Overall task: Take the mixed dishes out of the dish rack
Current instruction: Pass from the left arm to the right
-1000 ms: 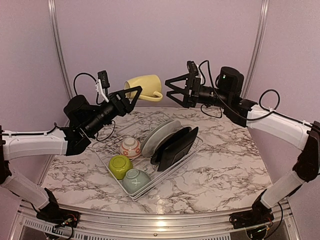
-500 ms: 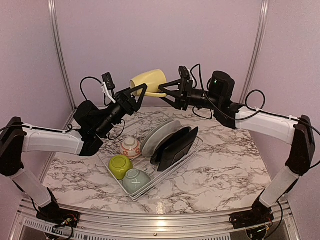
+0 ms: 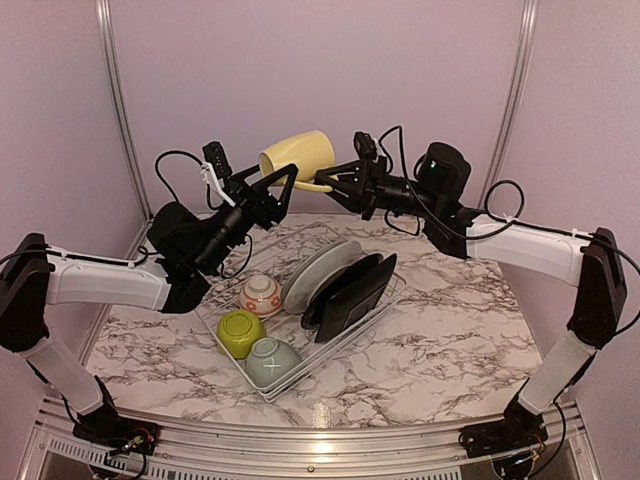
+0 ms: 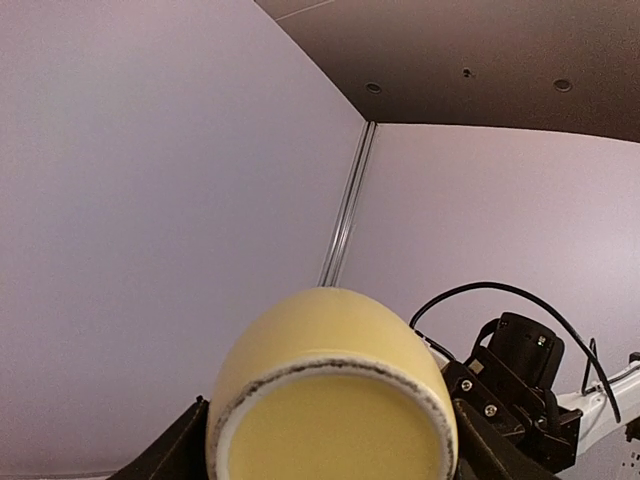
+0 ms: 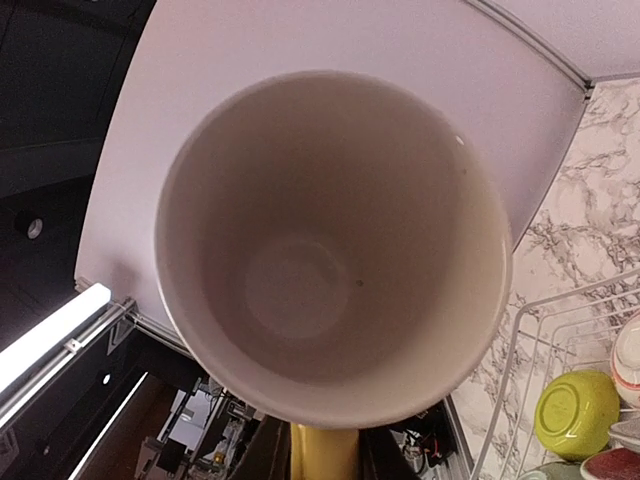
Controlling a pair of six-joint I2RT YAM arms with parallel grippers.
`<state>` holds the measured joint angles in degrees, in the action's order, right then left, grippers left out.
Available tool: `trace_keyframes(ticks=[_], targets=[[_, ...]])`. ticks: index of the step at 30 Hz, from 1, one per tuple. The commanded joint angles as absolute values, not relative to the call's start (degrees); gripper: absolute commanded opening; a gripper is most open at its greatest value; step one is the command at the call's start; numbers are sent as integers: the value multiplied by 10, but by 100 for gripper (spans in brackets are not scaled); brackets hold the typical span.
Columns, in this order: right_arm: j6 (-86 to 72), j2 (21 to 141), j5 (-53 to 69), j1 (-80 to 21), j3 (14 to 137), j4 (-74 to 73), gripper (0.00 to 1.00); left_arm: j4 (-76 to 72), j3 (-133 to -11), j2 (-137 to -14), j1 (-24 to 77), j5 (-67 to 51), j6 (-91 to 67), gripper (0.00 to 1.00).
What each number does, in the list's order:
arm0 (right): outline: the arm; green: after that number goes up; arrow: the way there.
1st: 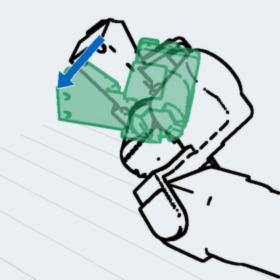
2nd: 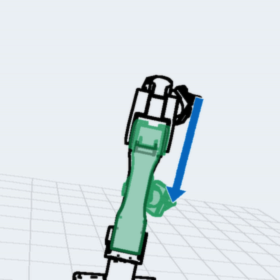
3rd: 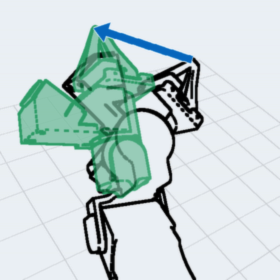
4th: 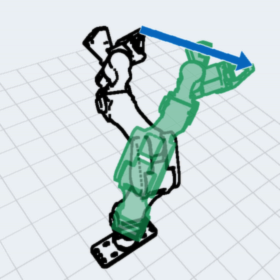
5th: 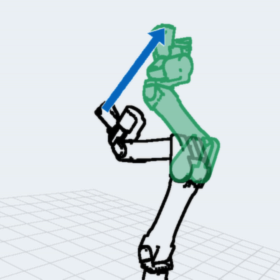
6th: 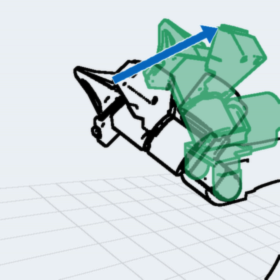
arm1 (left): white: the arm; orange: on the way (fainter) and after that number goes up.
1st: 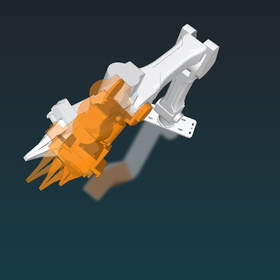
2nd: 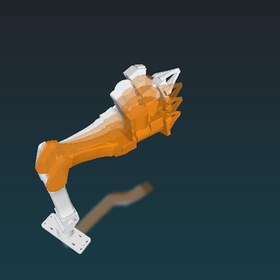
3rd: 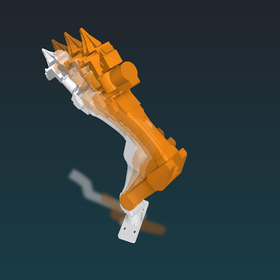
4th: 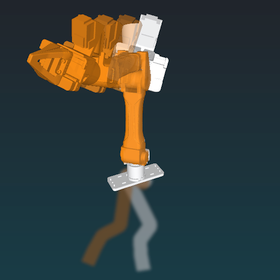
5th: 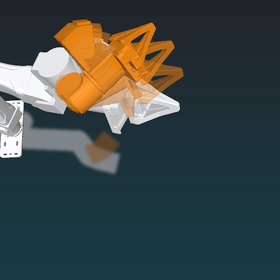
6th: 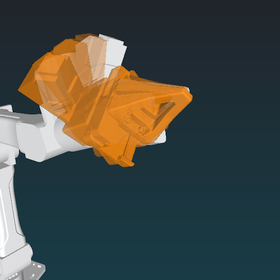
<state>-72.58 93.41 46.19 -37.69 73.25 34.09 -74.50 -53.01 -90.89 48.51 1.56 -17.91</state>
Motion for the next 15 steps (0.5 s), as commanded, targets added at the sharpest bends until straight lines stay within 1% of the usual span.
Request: trace_keyframes(ticks=[1,3,7,8,9,10,11,12,13,15], targets=[[-727,933,468,-383,741,414,9,-746,-554,-915,506,-3,-150,0],[-727,930,467,-383,738,424,0,-736,-550,-910,507,-3,-142,0],[-727,922,464,-378,735,448,0,-726,-531,-895,508,19,-144,0],[-726,920,463,-377,735,452,0,-721,-525,-889,509,25,-148,12],[-725,917,461,-375,734,454,0,-716,-518,-882,508,30,-152,29],[-725,914,458,-373,732,462,0,-710,-510,-874,508,42,-157,52],[-723,911,455,-372,730,469,0,-699,-502,-863,508,57,-168,66],[-722,908,451,-369,729,475,0,-689,-493,-853,507,71,-180,75],[-722,906,447,-367,728,479,0,-677,-486,-841,507,78,-189,82],[-720,903,441,-359,730,482,0,-654,-472,-816,506,74,-200,91]])
